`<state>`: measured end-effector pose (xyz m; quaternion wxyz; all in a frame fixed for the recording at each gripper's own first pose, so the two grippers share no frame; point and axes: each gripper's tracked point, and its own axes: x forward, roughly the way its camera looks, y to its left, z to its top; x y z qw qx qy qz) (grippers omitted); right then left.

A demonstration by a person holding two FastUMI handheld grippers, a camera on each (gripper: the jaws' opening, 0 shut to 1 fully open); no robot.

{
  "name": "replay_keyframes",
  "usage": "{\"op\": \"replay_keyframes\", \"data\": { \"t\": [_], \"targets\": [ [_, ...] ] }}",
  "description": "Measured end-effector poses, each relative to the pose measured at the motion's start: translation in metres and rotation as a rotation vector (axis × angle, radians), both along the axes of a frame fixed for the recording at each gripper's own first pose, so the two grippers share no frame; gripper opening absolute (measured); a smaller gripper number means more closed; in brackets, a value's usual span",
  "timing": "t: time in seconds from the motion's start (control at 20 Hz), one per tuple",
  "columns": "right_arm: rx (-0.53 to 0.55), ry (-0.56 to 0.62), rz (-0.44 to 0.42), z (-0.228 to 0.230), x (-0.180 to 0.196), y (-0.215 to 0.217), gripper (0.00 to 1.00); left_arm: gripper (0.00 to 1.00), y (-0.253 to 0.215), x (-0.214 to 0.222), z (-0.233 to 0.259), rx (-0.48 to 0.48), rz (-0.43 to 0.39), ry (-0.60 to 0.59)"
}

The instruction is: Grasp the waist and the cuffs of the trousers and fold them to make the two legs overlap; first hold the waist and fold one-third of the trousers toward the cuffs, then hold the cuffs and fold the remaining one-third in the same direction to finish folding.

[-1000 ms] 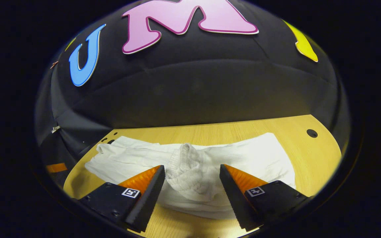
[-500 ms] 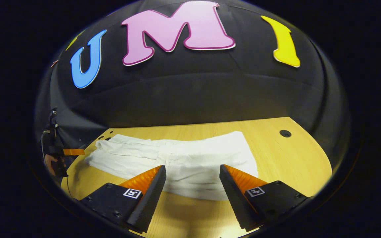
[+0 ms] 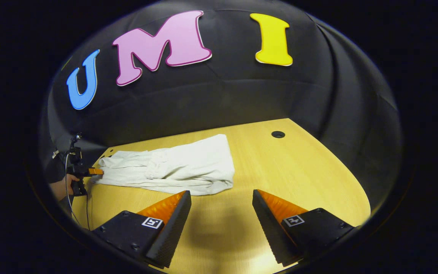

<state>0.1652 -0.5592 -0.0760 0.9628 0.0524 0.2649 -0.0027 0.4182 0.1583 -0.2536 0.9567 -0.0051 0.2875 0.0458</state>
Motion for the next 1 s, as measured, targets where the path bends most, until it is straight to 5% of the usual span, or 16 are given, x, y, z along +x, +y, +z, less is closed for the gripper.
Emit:
{"op": "replay_keyframes", "data": {
  "t": [0.25, 0.35, 0.5, 0.6, 0.75, 1.0],
  "targets": [
    [0.022, 0.043, -0.038, -0.011, -0.018, -0.015, 0.98, 0.97, -0.009, 0.0, -0.003, 0.022, -0.069, 0.025],
    [0.046, 0.055, -0.052, -0.016, -0.021, -0.01, 0.99, 0.8, -0.02, 0.001, -0.005, 0.038, -0.118, 0.043],
    [0.071, 0.079, -0.027, -0.022, -0.028, 0.008, 0.99, 0.3, -0.036, 0.002, -0.005, 0.057, -0.147, 0.042],
    [0.077, 0.087, -0.011, -0.022, -0.032, 0.013, 0.99, 0.2, -0.039, 0.001, -0.004, 0.039, -0.144, 0.045],
    [0.08, 0.088, -0.019, -0.017, -0.031, 0.005, 0.99, 0.08, -0.045, -0.011, -0.007, 0.03, -0.146, 0.083],
    [0.069, 0.051, -0.074, 0.007, -0.031, -0.023, 0.98, 0.06, -0.061, -0.018, 0.0, -0.083, -0.095, 0.078]
  ]
}}
